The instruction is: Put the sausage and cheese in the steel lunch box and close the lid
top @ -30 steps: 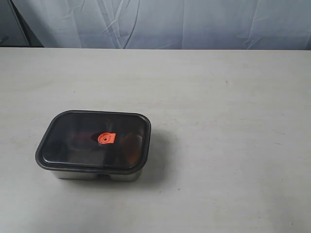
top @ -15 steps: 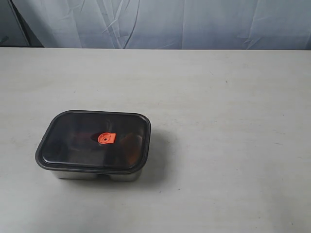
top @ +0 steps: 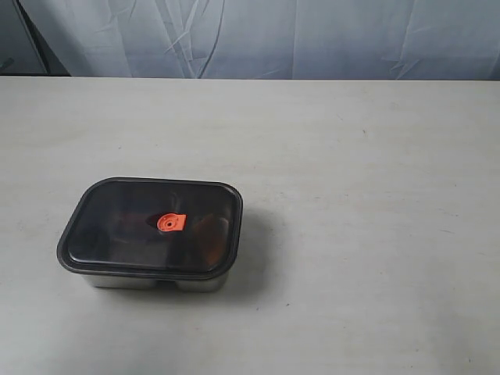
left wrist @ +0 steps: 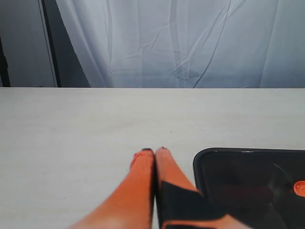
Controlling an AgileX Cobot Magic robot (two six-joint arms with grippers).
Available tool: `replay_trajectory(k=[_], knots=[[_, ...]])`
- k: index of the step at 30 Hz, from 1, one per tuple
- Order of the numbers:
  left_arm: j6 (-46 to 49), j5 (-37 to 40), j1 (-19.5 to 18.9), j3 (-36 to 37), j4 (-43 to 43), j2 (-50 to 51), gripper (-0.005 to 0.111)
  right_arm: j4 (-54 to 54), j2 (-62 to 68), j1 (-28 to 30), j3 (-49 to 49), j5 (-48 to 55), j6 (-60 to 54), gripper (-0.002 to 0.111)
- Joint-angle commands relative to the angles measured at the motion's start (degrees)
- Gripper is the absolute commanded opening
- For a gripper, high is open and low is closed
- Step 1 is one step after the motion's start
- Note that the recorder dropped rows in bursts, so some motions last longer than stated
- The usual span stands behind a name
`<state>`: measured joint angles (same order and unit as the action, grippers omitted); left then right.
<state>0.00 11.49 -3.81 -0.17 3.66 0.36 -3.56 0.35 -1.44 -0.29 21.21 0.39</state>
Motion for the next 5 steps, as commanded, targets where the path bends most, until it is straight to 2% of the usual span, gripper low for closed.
replay_trajectory(k=[1, 5], knots=[[0.0, -0.7, -0.06, 0.17, 0.0, -0.36, 0.0, -0.15, -0.35, 0.3, 0.29, -0.85, -0.39, -0.001], [0.0, -0.7, -0.06, 0.17, 0.0, -0.36, 0.0, -0.15, -0.35, 0.3, 0.29, -0.85, -0.39, -0.001]])
